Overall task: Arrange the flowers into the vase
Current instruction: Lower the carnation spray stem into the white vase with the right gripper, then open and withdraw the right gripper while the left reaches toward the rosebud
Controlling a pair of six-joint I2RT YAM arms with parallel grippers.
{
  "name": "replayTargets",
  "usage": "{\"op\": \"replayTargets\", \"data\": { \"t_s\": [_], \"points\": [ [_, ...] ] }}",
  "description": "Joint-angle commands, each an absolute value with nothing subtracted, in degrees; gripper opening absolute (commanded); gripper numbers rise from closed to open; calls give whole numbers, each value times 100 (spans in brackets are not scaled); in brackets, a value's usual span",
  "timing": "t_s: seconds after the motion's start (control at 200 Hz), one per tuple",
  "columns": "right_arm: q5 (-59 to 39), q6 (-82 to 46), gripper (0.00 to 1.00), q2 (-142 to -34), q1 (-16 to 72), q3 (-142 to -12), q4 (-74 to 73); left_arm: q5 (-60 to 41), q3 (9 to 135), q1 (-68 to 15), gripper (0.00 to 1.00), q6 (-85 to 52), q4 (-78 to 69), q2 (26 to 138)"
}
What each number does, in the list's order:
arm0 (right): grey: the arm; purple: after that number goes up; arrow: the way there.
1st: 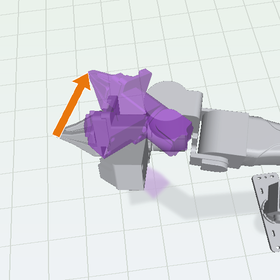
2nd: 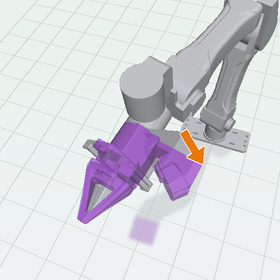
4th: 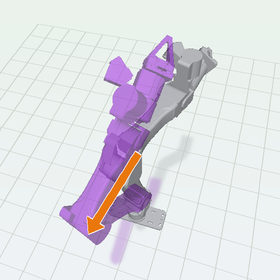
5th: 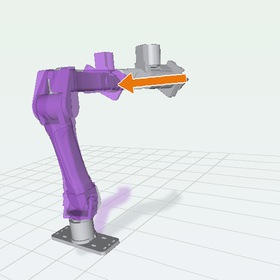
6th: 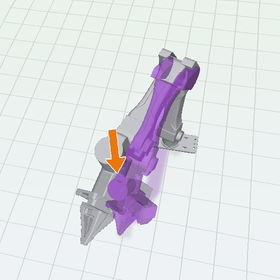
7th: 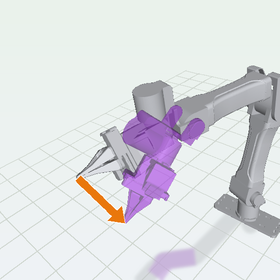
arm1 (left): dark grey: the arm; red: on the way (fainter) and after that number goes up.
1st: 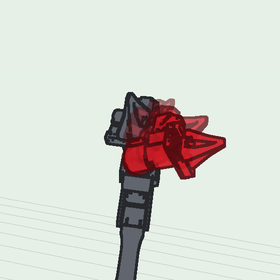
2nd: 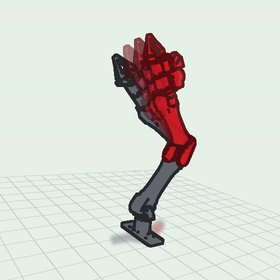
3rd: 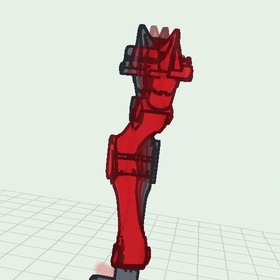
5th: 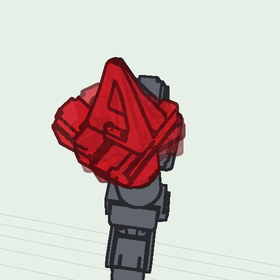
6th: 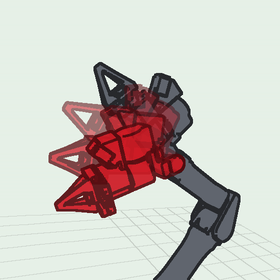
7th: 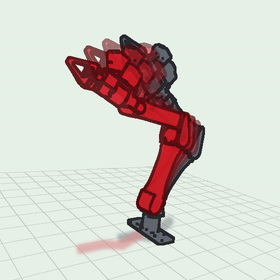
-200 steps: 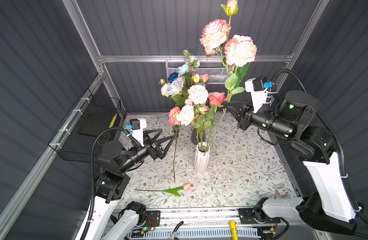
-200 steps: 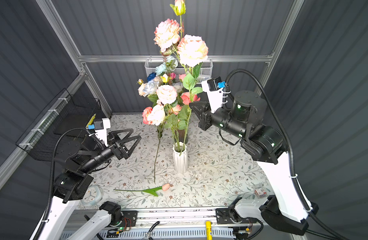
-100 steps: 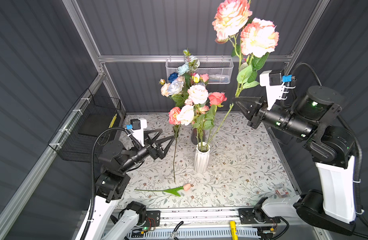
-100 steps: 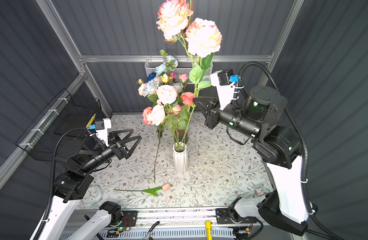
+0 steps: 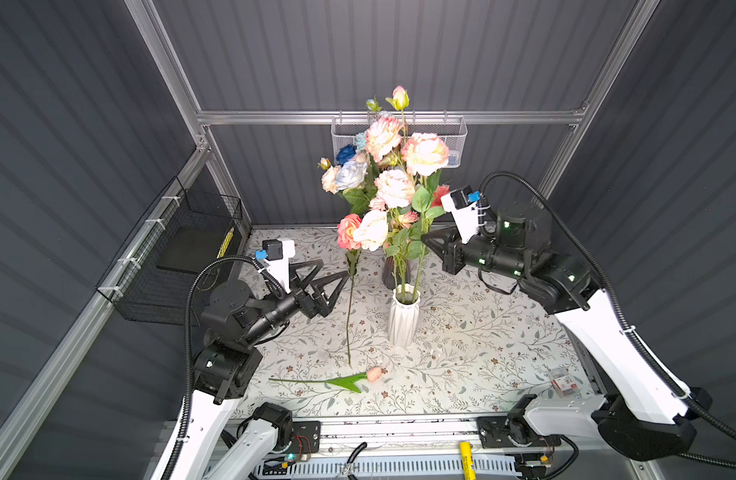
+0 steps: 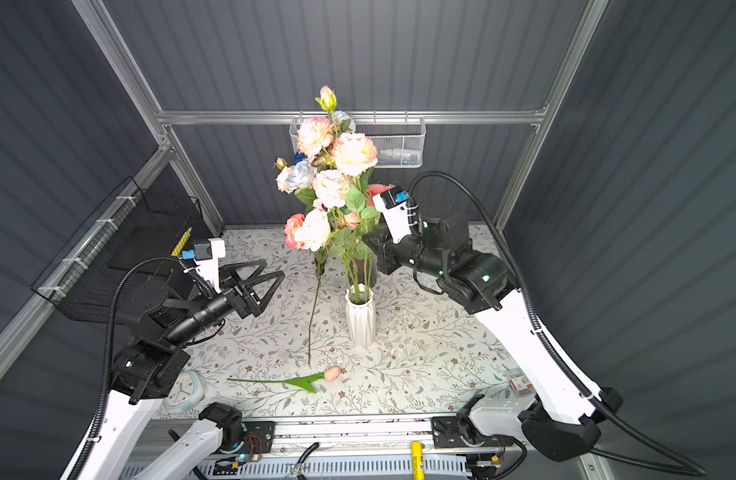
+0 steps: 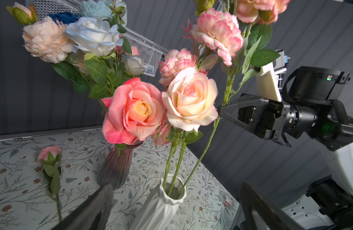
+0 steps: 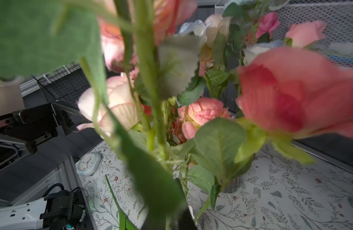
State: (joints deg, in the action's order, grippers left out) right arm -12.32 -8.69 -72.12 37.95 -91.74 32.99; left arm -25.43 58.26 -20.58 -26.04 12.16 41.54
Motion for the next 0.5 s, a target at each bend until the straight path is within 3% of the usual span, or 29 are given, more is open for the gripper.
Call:
{"op": "replayTargets", "data": {
  "t_s": [0.0,0.24,0.495],
  "points": [
    [-1385,-1309,17,-6889,3771,-8654,2477,-2303,5648,-2065,100,-2539,1402,4212],
    [-1545,-1616,64,-6260,3777,-7933,2024,-1999,5261,-2065,100,-2641,1456,4314],
    [-1634,-1724,77,-5567,3771,-7515,1899,-1618,4806,-2065,99,-2790,1373,4702]
  ]
}}
